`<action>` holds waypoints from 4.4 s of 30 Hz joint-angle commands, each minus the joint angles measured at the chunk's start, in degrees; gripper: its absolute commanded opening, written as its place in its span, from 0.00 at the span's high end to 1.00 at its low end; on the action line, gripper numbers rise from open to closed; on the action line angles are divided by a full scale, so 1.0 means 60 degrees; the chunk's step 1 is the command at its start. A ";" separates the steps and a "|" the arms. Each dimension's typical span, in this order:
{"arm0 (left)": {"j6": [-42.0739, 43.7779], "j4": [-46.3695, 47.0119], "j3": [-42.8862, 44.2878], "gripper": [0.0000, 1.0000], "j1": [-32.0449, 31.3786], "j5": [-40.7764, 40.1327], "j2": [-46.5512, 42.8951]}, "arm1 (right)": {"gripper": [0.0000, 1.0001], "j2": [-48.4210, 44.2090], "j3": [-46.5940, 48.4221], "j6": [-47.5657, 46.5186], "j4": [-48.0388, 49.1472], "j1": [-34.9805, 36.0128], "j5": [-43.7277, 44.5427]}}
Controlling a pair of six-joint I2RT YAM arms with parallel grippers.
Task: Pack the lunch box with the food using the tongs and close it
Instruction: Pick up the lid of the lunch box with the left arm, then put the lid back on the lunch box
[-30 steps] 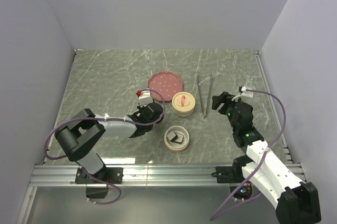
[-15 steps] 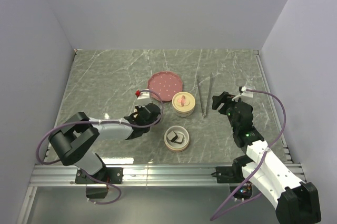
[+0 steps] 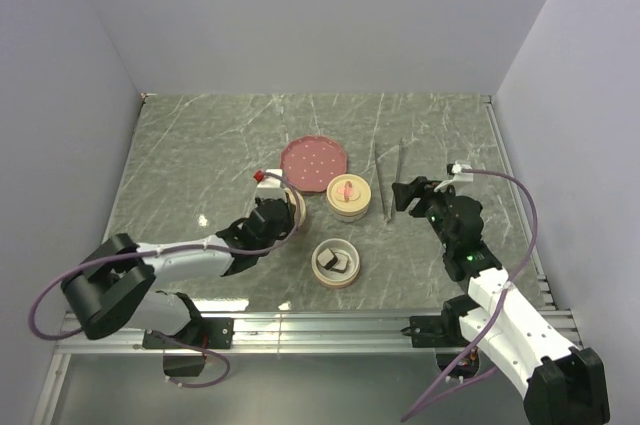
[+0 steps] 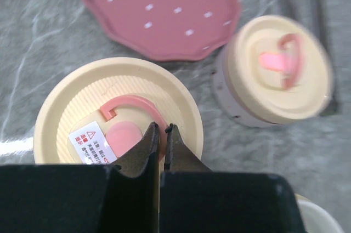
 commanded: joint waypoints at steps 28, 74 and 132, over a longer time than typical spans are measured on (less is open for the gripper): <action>-0.0899 -0.2732 0.1731 1.00 -0.2282 0.2851 -0.1154 | 0.26 -0.1081 -0.0337 -0.0192 0.0298 0.0280 -0.0680; -0.1734 -0.2176 0.1322 1.00 -0.4217 0.1079 0.0298 | 0.25 -0.1741 -0.0557 -0.0104 0.0035 0.0265 -0.0460; -0.1266 -0.1531 0.0324 0.48 -0.4231 -0.0590 -0.1723 | 0.25 -0.1682 -0.0528 -0.0074 -0.0082 0.0265 -0.0431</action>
